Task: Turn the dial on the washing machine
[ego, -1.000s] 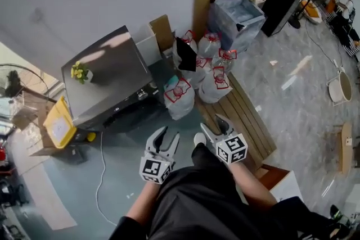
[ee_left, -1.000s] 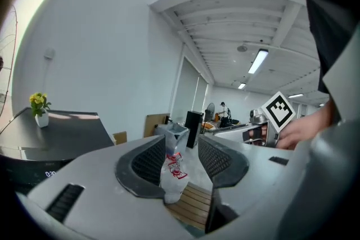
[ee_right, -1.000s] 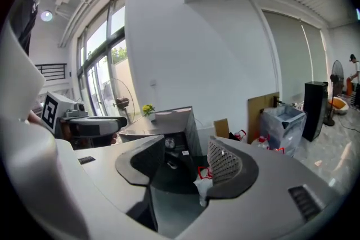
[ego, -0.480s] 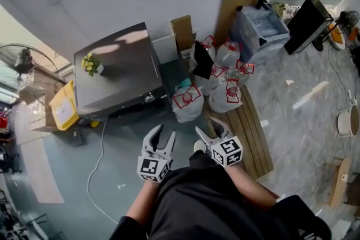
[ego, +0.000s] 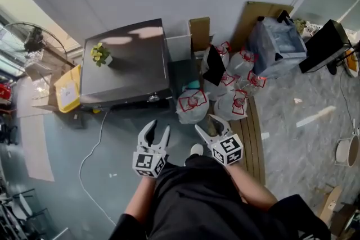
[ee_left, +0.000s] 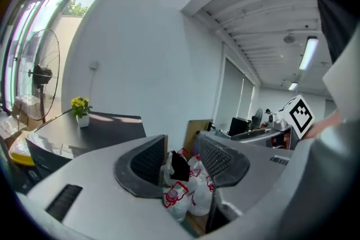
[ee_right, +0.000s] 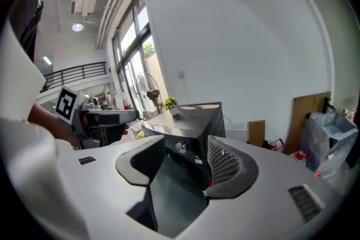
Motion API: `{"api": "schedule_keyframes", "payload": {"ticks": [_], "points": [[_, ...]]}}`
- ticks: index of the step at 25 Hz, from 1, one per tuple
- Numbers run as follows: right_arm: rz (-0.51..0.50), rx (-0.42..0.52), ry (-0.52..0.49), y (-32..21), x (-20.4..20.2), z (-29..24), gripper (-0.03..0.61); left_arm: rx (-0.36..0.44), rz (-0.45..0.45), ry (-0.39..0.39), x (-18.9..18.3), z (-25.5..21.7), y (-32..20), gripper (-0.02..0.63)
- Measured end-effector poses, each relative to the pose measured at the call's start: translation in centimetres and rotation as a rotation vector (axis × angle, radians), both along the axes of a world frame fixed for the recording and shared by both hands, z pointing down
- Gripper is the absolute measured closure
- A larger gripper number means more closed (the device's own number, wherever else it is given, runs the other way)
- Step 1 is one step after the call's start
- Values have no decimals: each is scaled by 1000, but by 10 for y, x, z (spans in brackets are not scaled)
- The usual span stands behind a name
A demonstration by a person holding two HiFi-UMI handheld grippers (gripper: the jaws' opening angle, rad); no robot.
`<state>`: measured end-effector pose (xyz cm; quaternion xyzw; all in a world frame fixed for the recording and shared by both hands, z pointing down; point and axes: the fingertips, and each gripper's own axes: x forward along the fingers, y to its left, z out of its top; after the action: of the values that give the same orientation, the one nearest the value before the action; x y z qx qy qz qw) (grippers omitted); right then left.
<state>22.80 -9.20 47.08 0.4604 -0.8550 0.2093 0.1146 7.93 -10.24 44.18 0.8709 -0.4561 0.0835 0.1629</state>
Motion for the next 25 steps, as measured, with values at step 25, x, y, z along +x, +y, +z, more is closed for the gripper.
{"api": "schedule_keyframes", "payload": {"ticks": [25], "points": [[-57, 19, -3, -57, -38, 24, 382, -157, -356, -16, -66, 151, -84, 426]]}}
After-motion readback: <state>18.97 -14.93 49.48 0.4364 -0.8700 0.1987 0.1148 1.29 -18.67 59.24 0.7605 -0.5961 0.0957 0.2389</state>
